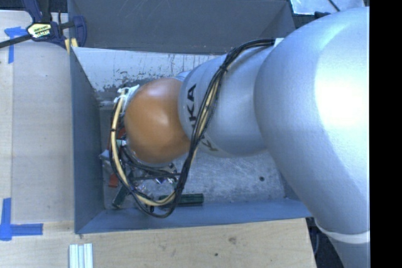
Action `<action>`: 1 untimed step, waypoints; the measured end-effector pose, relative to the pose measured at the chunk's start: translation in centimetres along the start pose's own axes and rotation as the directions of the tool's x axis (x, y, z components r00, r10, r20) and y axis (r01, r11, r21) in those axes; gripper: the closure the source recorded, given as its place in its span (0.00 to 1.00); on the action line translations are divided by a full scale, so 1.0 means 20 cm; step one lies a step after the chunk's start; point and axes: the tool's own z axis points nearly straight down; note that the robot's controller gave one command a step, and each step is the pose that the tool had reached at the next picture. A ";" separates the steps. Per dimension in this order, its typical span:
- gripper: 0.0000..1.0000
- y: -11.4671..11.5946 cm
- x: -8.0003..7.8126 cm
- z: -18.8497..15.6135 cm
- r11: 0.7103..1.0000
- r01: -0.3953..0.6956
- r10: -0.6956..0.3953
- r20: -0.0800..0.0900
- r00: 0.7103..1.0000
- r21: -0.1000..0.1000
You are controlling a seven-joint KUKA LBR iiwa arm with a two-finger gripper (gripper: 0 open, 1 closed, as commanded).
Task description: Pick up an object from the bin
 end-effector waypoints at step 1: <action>1.00 0.00 -0.01 -0.01 1.000 -0.001 0.001 0.004 1.000 0.000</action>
Offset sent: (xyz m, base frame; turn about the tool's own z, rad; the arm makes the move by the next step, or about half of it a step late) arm 0.0000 0.0000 0.0000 0.0000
